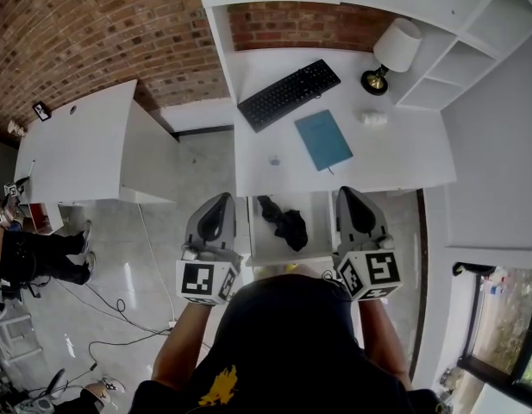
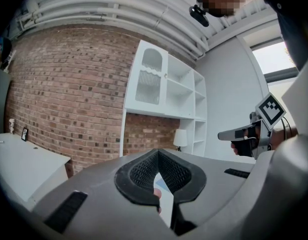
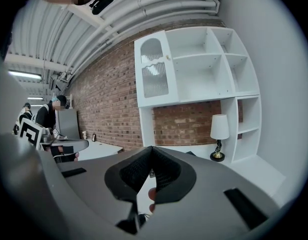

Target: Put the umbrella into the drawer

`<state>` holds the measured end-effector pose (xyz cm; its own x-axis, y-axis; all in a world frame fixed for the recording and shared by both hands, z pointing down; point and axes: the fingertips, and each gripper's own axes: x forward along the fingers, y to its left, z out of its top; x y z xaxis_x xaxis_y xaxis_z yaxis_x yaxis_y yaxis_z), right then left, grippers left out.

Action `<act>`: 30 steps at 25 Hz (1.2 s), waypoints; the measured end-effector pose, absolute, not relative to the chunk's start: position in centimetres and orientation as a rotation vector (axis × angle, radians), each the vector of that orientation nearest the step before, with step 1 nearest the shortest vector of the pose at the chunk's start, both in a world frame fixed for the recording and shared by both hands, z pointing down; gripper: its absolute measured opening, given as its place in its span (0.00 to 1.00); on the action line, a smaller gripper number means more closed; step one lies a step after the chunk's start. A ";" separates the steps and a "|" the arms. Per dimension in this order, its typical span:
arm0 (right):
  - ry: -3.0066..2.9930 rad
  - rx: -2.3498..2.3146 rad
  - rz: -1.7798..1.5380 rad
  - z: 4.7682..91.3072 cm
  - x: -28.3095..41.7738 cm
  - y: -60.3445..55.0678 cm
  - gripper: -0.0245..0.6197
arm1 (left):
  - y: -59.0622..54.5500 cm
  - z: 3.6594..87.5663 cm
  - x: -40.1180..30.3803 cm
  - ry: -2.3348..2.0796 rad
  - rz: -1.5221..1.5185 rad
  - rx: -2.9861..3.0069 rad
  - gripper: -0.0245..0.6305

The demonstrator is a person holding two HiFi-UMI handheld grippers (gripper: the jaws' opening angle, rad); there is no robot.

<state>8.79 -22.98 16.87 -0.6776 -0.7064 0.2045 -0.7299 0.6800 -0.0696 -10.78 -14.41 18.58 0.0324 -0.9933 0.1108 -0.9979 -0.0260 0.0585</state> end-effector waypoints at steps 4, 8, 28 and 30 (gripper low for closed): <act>-2.738 1.212 0.201 15.3 9.7 -23.5 0.04 | -14.6 17.4 -11.3 -2.096 -0.004 2.159 0.07; -2.749 1.233 0.128 13.1 10.5 -23.8 0.04 | -14.5 15.5 -10.8 -2.103 -0.040 2.188 0.06; -2.794 1.112 0.057 12.9 10.1 -23.4 0.04 | -13.9 16.6 -7.8 -2.058 0.039 2.230 0.07; -2.793 1.099 0.059 13.4 10.1 -23.1 0.04 | -13.8 17.0 -7.4 -2.053 0.044 2.229 0.07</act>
<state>10.13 -23.11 13.42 -0.7235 -0.6752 0.1435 -0.6807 0.7324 0.0148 -7.45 -13.78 16.97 0.0845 -0.9918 0.0962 -0.9950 -0.0788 0.0614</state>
